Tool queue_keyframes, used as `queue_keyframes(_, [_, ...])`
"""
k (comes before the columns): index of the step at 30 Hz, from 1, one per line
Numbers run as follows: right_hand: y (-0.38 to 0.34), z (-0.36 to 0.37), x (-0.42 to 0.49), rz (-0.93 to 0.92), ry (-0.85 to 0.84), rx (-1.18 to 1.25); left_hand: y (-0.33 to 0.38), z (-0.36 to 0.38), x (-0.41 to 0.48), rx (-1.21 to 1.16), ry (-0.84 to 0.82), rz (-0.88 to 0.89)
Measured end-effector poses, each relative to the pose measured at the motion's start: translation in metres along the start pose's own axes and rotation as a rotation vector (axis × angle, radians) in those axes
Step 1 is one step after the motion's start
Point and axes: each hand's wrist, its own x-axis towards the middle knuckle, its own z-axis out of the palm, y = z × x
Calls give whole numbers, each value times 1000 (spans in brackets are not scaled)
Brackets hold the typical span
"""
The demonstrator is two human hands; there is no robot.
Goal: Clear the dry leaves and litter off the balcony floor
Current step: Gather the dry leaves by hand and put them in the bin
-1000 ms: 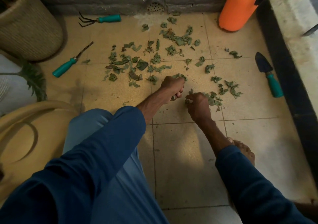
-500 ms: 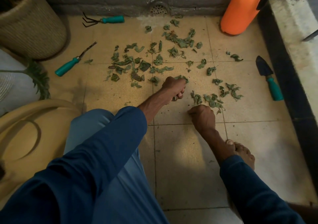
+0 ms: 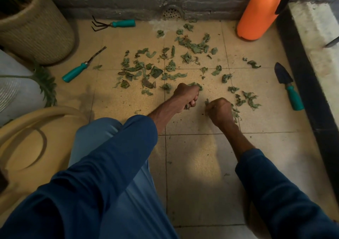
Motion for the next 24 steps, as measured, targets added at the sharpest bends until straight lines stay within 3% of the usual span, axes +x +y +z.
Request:
queue_keyframes(13, [5,6,-12,-57,-37,-253,-2,-1,1,-4,-2,-11])
queue_keyframes(20, [4,14,-19,-93,-46,-198,-3,1,3,13,-16,3])
queue_keyframes(24, [-2,3,-14,-61,-46,-2,-5,1,5,3,-19,-7])
